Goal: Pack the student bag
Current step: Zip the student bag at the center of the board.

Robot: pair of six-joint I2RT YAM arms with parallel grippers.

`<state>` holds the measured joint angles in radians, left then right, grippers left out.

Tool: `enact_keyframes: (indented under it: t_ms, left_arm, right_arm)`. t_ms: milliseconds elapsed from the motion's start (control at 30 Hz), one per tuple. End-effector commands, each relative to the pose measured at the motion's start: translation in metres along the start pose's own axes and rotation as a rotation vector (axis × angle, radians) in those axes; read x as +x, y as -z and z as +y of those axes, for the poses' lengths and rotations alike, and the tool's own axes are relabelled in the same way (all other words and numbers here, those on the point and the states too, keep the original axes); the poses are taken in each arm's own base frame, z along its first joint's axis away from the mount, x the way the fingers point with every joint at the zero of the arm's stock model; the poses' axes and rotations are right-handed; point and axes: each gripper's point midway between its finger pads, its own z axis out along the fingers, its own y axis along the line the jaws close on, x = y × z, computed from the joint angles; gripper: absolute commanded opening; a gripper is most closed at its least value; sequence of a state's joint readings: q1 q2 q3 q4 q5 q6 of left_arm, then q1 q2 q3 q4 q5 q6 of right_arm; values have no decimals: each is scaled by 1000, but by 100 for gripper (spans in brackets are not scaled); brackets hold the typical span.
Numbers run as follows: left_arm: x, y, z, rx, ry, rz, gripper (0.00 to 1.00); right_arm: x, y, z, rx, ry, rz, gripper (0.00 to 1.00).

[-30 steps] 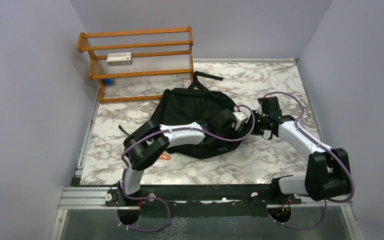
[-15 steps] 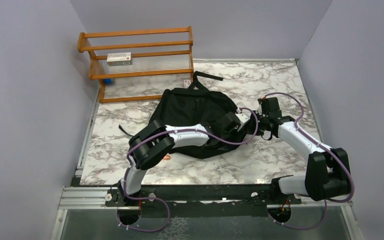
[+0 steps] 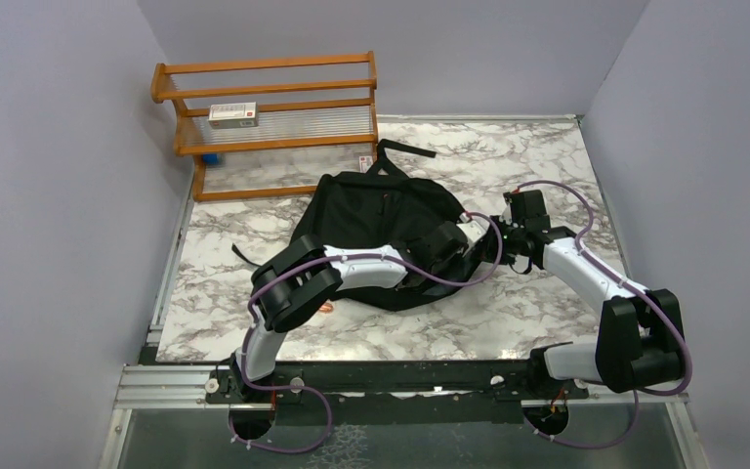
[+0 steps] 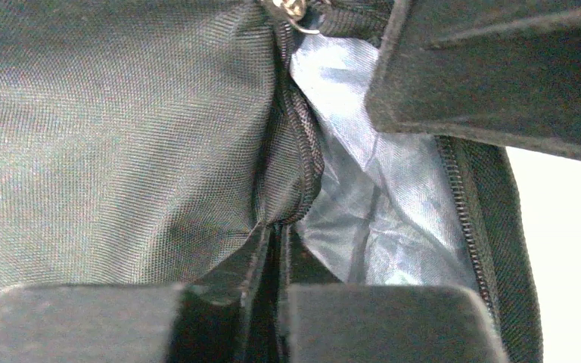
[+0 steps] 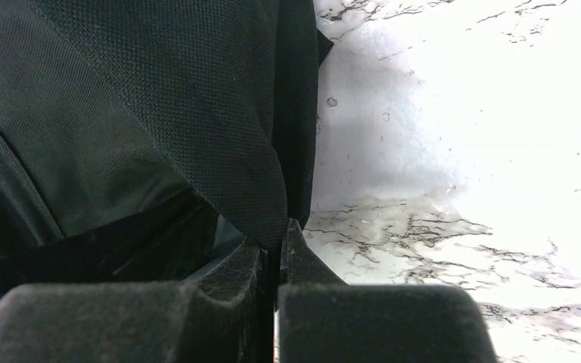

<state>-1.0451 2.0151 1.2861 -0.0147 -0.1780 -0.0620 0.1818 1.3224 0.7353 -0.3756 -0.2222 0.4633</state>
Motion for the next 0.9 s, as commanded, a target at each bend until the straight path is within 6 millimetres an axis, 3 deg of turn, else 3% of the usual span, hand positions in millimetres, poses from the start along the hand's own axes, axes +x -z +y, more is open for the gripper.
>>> enact_keyframes:
  t_ms: [0, 200, 400, 700, 867]
  left_arm:
    - [62, 3, 24, -90, -37, 204, 0]
    - [12, 24, 25, -53, 3, 99, 0]
    - [-27, 56, 1, 130, -2, 10, 0]
    - [-52, 110, -41, 409, 13, -71, 0]
    - [-43, 129, -53, 499, 19, -84, 0]
  right_arm:
    - [-2, 2, 0, -2, 2, -16, 0]
    - [0, 2, 0, -6, 0, -15, 0]
    - [-3, 2, 1, -11, -7, -30, 0]
    - [-7, 1, 7, -40, -23, -55, 0]
    - [-13, 5, 11, -54, -23, -83, 1]
